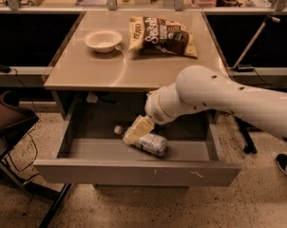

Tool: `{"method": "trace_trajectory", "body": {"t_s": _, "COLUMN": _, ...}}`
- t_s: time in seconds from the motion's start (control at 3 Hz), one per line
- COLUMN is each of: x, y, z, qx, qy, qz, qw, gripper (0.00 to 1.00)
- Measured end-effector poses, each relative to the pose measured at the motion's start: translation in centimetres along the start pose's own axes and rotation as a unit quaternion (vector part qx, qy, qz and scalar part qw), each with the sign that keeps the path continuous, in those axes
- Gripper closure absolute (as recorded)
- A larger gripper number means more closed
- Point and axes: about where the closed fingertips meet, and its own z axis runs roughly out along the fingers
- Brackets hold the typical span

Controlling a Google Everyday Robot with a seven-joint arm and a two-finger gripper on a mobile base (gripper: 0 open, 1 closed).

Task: Pick blue plastic bottle from top drawer and place on counter

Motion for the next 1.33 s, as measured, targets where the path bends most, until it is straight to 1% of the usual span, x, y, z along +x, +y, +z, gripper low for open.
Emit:
{"method": "trace_trajectory", "body": {"t_s": 0.33, "x": 2.0, "y": -1.4, "z": 2.8, "qx": -0.02, "qy": 0.033, "qz": 0.033, "qw": 0.9987, "gripper": 0.0}}
{"method": "trace_trajectory", "body": {"t_s": 0.67, "x": 2.4, "y": -1.6, "z": 3.2, "qx": -0.022, "qy": 0.036, "qz": 0.038, "qw": 0.9984, "gripper": 0.0}}
{"method": "trace_trajectory", "body": {"t_s": 1.0, "x": 2.4, "y": -1.0, "z": 3.1, "qx": 0.002, "qy": 0.036, "qz": 0.043, "qw": 0.9984, "gripper": 0.0}}
{"method": "trace_trajectory", "body": {"t_s": 1.33, "x": 3.0, "y": 0.5, "z": 6.7, "qx": 0.053, "qy": 0.049, "qz": 0.034, "qw": 0.9968, "gripper": 0.0}}
